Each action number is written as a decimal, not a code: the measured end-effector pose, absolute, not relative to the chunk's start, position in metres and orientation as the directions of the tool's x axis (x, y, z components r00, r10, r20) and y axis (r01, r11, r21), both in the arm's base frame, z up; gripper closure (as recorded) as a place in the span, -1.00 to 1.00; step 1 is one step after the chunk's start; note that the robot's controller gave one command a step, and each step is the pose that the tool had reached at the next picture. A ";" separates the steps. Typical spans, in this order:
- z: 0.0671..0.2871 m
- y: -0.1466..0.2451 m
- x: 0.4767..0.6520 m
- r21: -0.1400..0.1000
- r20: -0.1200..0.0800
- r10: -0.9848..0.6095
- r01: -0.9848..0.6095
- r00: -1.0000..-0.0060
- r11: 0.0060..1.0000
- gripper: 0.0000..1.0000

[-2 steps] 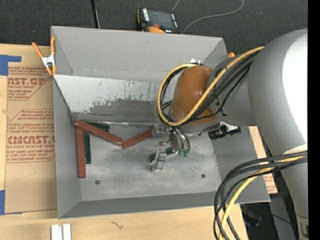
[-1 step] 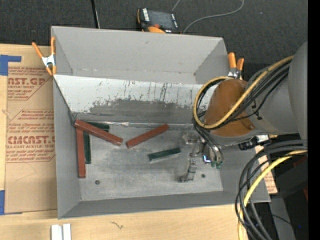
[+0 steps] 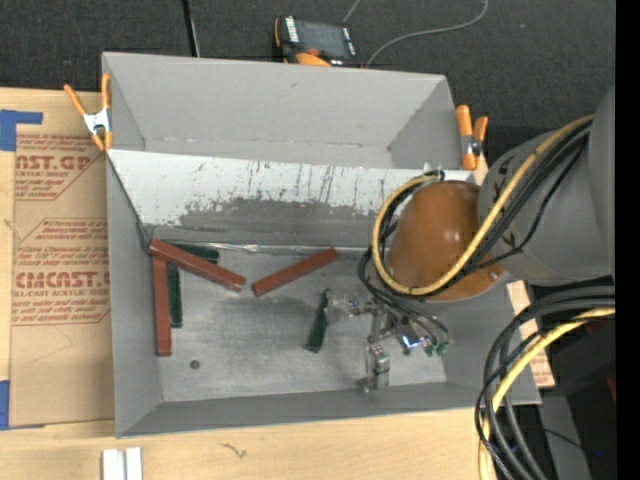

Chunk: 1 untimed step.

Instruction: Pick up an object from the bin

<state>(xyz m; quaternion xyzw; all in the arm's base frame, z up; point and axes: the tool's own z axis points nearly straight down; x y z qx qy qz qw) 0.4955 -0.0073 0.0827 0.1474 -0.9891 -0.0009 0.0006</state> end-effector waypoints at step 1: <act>0.070 0.061 0.526 0.002 -0.004 -0.200 -0.200 -0.980 0.980 -1.00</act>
Offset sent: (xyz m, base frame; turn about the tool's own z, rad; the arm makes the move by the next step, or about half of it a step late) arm 0.0293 0.0642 -0.0127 0.0976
